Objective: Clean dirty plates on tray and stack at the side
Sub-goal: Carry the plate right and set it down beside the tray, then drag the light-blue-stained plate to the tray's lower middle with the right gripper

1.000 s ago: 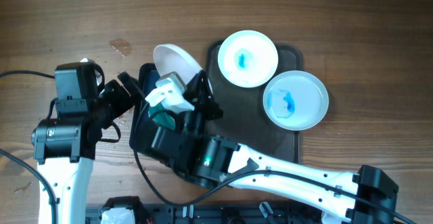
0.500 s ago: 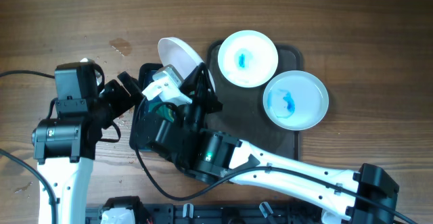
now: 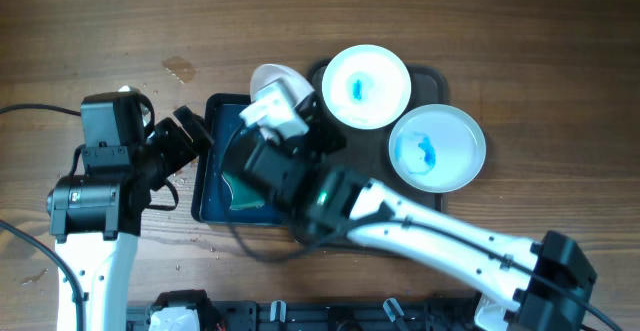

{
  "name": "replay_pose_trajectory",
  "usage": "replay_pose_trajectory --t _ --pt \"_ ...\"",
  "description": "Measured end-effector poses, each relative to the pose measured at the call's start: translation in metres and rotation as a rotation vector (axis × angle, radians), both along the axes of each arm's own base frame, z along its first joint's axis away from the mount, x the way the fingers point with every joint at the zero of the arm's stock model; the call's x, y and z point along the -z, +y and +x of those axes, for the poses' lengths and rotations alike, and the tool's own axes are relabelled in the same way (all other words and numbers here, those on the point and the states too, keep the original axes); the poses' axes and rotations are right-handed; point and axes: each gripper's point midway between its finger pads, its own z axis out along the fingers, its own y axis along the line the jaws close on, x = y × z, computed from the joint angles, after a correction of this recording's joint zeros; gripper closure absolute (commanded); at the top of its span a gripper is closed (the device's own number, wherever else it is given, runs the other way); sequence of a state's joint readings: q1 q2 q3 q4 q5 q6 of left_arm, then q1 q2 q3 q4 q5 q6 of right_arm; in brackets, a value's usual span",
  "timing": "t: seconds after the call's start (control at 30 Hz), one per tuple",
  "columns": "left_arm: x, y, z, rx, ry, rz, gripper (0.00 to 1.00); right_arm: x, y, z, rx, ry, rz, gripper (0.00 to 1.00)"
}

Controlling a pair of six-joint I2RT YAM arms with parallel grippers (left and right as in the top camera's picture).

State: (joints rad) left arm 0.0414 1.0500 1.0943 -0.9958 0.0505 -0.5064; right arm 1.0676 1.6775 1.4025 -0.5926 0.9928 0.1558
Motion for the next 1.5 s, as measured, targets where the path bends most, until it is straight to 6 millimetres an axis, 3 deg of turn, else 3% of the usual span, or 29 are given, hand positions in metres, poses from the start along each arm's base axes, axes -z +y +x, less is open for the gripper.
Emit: replay_pose_trajectory --t 0.03,0.1,0.17,0.2,0.23,0.3,0.33,0.4,0.43,0.47,0.53,0.6,0.67,0.77,0.9,0.97,1.03,1.1,1.13,1.2,1.27,1.33,1.37,1.43,1.5 --pt "0.000 0.000 0.000 0.000 -0.001 0.000 0.00 0.024 -0.005 0.013 0.013 0.138 0.162 0.96" --pt "0.000 0.000 0.000 0.000 -0.001 0.000 0.00 0.046 -0.017 0.040 0.030 0.324 0.408 0.96" --pt "0.000 0.000 0.000 0.000 0.000 0.000 0.00 0.054 -0.043 0.063 0.039 0.498 0.655 0.96" --pt "0.000 0.000 0.000 0.000 0.000 0.000 0.00 0.048 -0.058 0.068 0.037 0.551 0.750 0.96" --pt "0.000 0.000 0.000 0.000 -0.001 0.000 0.00 0.035 -0.089 0.071 0.064 0.589 0.848 0.96" --pt "0.000 0.000 0.000 0.000 -0.001 0.000 0.00 0.007 -0.179 0.072 0.206 0.558 1.001 0.96" --pt "0.000 0.000 0.000 0.000 0.000 0.000 0.00 0.000 -0.230 0.064 0.317 0.529 1.053 0.96" --pt "0.000 0.000 0.000 0.000 -0.002 0.000 0.00 0.004 -0.295 0.048 0.486 0.510 1.104 0.96" --pt "0.000 0.000 0.000 0.000 -0.001 0.000 0.00 0.012 -0.329 0.042 0.578 0.485 1.131 0.96" --pt "0.000 0.000 0.000 0.000 -0.001 0.000 0.00 0.029 -0.376 0.032 0.714 0.448 1.167 0.96" --pt "0.000 0.000 0.000 0.000 -0.001 0.000 0.00 0.076 -0.448 0.007 0.942 0.398 1.224 0.96" --pt "0.000 0.000 0.000 0.000 -0.001 0.000 0.00 0.115 -0.476 -0.009 1.057 0.397 1.239 0.96" --pt "0.000 0.000 0.000 0.000 -0.001 0.000 0.00 0.144 -0.489 -0.020 1.137 0.405 1.225 0.96" --pt "0.000 0.000 0.000 0.000 -0.001 0.000 0.00 0.169 -0.503 -0.029 1.239 0.412 1.124 0.96" --pt "0.000 0.000 0.000 0.000 -0.001 0.000 0.00 0.180 -0.485 -0.027 1.266 0.476 0.960 0.95" --pt "0.000 0.000 0.000 0.000 -0.001 0.000 0.00 0.193 -0.463 -0.025 1.245 0.512 0.879 0.67" --pt "0.000 0.000 0.000 0.000 -0.001 0.000 0.00 0.210 -0.435 -0.038 1.245 0.604 0.840 0.63" --pt "0.000 0.000 0.000 0.000 -0.001 0.000 0.00 0.209 -0.428 -0.045 1.249 0.646 0.821 0.62" --pt "0.000 0.000 0.000 0.000 -0.001 0.000 0.00 0.202 -0.423 -0.046 1.214 0.671 0.823 0.56" --pt "0.000 0.000 0.000 0.000 -0.001 0.000 0.00 0.167 -0.408 -0.030 1.045 0.640 0.883 0.51" --pt "0.000 0.000 0.000 0.000 -0.001 0.000 0.00 0.118 -0.378 -0.020 0.808 0.595 0.956 0.50" --pt "0.000 0.000 0.000 0.000 -0.001 0.000 0.00 0.095 -0.344 -0.019 0.631 0.596 0.959 0.48" --pt "0.000 0.000 0.000 0.000 -0.001 0.000 0.00 0.097 -0.335 -0.014 0.590 0.597 0.944 0.47" --pt "0.000 0.000 0.000 0.000 -0.001 0.000 0.00 0.133 -0.312 -0.012 0.551 0.637 0.888 0.47" --pt "0.000 0.000 0.000 0.000 0.001 0.000 0.00 0.167 -0.304 -0.008 0.545 0.646 0.859 0.48"
